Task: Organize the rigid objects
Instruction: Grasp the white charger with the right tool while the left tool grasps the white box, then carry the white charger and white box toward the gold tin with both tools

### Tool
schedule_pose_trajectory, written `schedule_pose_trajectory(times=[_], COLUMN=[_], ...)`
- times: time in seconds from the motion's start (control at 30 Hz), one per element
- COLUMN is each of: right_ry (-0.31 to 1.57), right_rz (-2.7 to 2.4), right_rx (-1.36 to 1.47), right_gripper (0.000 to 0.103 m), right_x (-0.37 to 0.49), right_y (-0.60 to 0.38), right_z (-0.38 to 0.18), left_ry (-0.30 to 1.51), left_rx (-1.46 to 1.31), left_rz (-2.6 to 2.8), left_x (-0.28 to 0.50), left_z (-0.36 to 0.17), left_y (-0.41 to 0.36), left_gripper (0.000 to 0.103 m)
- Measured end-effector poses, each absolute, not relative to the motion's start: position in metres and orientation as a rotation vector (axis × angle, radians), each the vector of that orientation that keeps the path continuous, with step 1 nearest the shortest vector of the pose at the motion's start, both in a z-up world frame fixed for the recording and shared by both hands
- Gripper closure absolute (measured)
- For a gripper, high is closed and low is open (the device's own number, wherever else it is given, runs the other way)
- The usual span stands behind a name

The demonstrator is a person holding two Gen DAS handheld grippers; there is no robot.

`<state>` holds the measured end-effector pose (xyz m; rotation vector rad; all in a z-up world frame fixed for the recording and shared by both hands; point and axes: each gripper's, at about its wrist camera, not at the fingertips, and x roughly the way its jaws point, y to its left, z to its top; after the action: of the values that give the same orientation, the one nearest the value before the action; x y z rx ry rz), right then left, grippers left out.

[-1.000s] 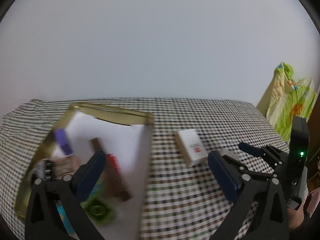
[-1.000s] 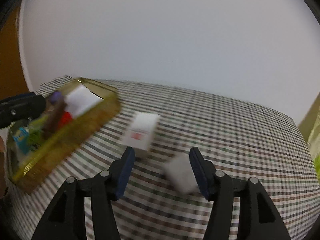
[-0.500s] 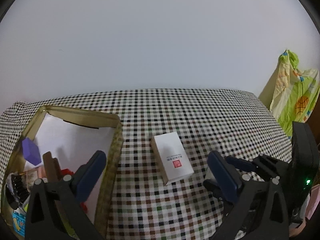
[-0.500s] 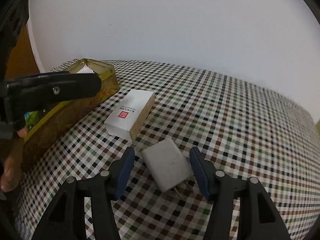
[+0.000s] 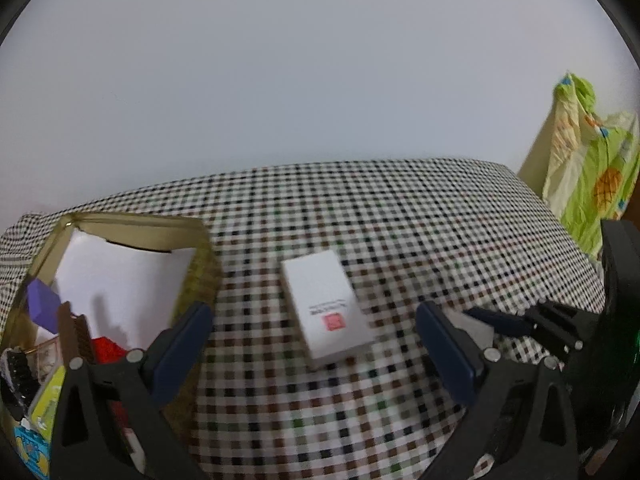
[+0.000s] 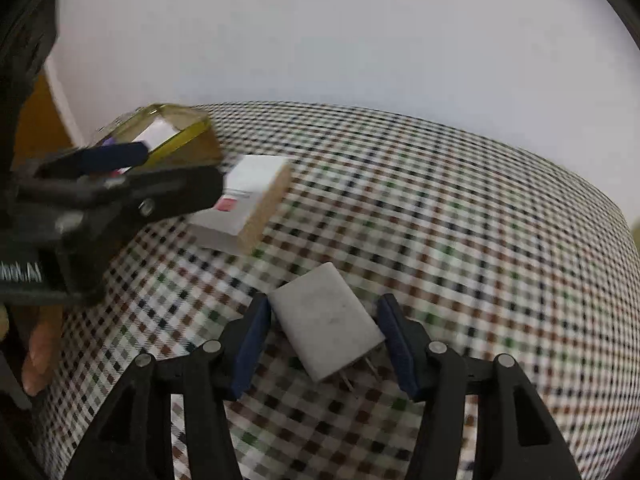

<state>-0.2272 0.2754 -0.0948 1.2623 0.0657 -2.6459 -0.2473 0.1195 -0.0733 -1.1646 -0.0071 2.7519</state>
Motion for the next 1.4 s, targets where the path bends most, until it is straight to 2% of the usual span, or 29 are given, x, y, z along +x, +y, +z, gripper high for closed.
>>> schedule_pose_trajectory(times=[0.17, 0.53, 0.77, 0.87, 0.93, 1.03, 1.4], right_ry=[-0.045, -0.090, -0.072, -0.060, -0.055, -0.048, -0.128], right_rz=[-2.715, -2.722, -2.732, -2.737, -2.741, -2.742, -2.767], right_rx=[1.285, 1.263, 1.270, 1.273, 1.274, 1.273, 1.264], right_gripper=[0.045, 0.045, 0.045, 0.045, 0.045, 0.045, 0.045], right_x=[-0.225, -0.213, -0.212, -0.212, -0.210, -0.208, -0.201], right_y=[0.303, 0.314, 0.312, 0.309, 0.309, 0.308, 0.318], right_z=[-0.094, -0.093, -0.093, -0.093, -0.093, -0.093, -0.092], left_ry=[0.030, -0.026, -0.043, -0.004, 0.035, 0.050, 0.074], left_rx=[-1.179, -1.296, -1.325, -1.319, -1.307, -1.296, -1.248], left_rz=[2.738, 2.661, 2.659, 2.666, 2.668, 2.652, 2.604], left_x=[-0.252, -0.272, -0.287, -0.292, -0.291, -0.288, -0.261], left_z=[-0.082, -0.104, -0.111, -0.110, -0.110, -0.110, -0.100], left_y=[0.133, 0.136, 0.134, 0.135, 0.137, 0.137, 0.137], left_gripper=[0.000, 0.021, 0.024, 0.040, 0.059, 0.062, 0.063])
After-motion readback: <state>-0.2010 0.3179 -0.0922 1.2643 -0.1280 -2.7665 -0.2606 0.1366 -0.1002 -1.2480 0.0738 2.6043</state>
